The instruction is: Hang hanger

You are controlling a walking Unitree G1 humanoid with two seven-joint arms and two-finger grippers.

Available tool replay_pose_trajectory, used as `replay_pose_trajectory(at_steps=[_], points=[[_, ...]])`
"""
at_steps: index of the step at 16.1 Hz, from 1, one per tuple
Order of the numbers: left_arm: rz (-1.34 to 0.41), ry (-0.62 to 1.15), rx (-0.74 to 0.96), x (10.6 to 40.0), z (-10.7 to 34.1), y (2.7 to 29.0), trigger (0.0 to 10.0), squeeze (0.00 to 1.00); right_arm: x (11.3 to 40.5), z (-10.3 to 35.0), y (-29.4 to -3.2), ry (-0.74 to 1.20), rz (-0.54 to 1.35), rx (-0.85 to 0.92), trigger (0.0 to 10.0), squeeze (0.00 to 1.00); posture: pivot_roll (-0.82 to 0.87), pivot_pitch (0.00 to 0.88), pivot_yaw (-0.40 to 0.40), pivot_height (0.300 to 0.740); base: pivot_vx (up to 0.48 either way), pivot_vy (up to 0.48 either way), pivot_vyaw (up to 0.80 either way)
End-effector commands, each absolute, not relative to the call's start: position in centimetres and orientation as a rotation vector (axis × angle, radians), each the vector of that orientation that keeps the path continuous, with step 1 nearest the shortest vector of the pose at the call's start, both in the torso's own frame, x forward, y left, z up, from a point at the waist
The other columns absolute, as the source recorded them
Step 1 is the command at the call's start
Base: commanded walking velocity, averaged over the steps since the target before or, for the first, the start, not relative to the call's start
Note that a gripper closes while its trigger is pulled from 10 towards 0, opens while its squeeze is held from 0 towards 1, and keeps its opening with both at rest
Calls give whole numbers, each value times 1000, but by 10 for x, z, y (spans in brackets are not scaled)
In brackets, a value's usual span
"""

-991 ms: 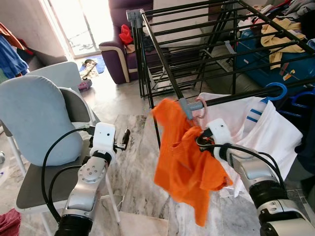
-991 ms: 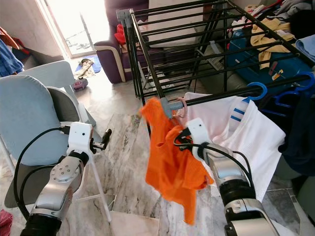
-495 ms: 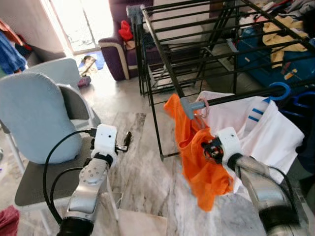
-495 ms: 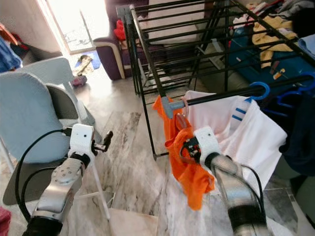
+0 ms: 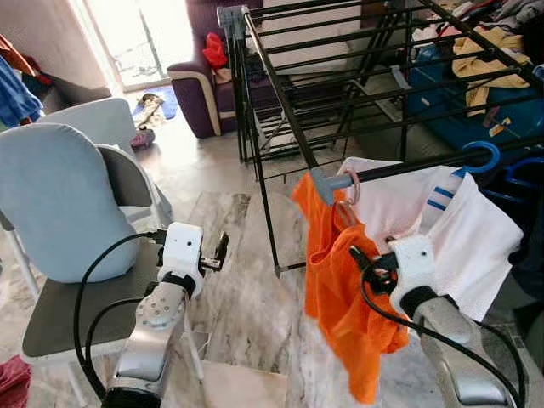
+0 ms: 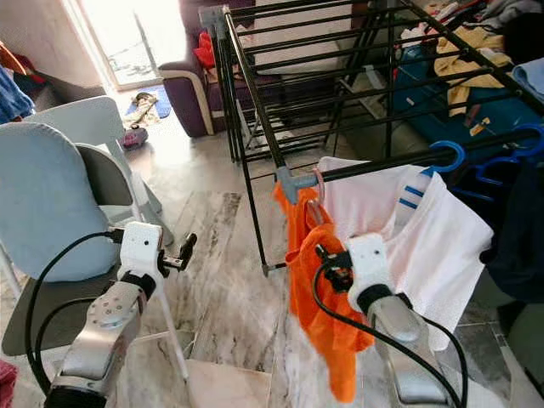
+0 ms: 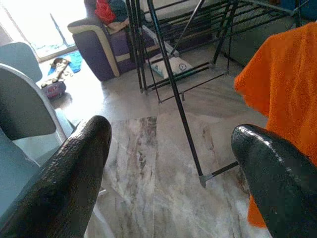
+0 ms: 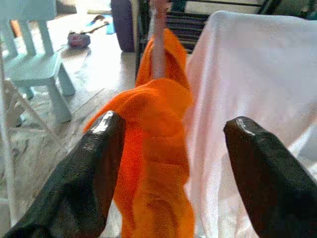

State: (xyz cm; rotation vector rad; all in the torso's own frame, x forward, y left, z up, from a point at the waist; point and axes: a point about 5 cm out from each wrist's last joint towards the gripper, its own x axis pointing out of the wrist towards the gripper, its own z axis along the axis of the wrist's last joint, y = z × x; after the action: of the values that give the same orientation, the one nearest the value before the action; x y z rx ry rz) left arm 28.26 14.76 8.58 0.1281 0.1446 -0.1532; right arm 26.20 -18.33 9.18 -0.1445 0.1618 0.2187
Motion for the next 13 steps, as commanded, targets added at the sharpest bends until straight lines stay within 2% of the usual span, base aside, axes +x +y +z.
replay_pose_trajectory(at_steps=[1, 5, 11, 13], points=[[-156, 111, 146, 280, 91, 151, 10000, 0, 260, 101, -183, 104, 188, -127, 10000, 1000, -211, 0, 76, 740, 0, 0, 0], [-162, 75, 149, 280, 99, 146, 10000, 0, 260, 111, -178, 33, 144, -111, 10000, 1000, -219, 0, 96, 740, 0, 0, 0], [-171, 64, 119, 285, 104, 137, 10000, 0, 261, 112, -179, 32, 119, -113, 10000, 1000, -224, 0, 97, 740, 0, 0, 0], [-174, 69, 118, 285, 103, 135, 10000, 0, 262, 110, -181, 38, 115, -115, 10000, 1000, -223, 0, 96, 740, -259, 0, 0]])
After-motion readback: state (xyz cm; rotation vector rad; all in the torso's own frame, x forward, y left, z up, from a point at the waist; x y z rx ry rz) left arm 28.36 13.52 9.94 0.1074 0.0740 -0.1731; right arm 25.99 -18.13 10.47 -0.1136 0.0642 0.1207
